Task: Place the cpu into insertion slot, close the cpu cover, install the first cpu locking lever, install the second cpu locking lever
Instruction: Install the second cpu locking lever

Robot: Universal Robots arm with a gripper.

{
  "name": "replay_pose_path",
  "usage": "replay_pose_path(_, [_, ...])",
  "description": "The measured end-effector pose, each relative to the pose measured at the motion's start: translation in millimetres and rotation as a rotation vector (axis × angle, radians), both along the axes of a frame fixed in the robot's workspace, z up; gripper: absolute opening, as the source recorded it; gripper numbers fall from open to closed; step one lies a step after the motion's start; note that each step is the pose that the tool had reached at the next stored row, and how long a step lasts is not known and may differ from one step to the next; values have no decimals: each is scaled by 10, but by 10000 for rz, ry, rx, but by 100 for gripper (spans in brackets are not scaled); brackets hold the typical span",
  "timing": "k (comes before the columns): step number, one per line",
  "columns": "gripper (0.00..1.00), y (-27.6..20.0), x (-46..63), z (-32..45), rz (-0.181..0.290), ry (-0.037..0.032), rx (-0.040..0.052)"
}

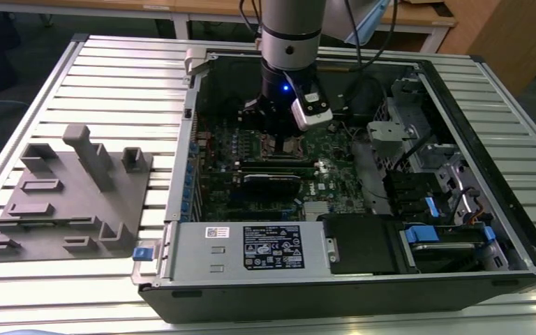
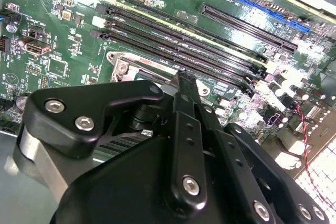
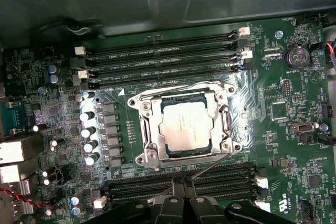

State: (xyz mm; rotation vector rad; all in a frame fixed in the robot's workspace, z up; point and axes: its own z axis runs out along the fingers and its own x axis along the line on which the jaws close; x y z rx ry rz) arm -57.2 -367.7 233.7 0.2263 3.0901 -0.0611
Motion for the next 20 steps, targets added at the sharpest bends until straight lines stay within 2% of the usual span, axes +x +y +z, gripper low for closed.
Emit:
replay_pose_path(11, [10, 0, -6, -16, -2, -2, 3])
replay_pose_path(20, [10, 0, -103, -79, 0, 0, -1])
